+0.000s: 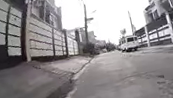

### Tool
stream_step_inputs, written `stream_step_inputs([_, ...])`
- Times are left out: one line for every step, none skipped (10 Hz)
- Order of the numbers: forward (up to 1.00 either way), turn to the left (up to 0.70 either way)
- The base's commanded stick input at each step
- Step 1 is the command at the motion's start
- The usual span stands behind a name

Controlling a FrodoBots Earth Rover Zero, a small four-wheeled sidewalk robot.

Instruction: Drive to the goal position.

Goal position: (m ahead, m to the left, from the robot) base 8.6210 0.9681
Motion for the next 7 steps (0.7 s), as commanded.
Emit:
stream_step_inputs([0.70, -0.25])
stream_step_inputs([0.70, 0.00])
stream_step_inputs([0.70, 0.00])
stream_step_inputs([0.70, 0.00])
stream_step_inputs([0.70, 0.00])
stream_step_inputs([0.70, 0.00])
stream_step_inputs([0.70, 0.00])
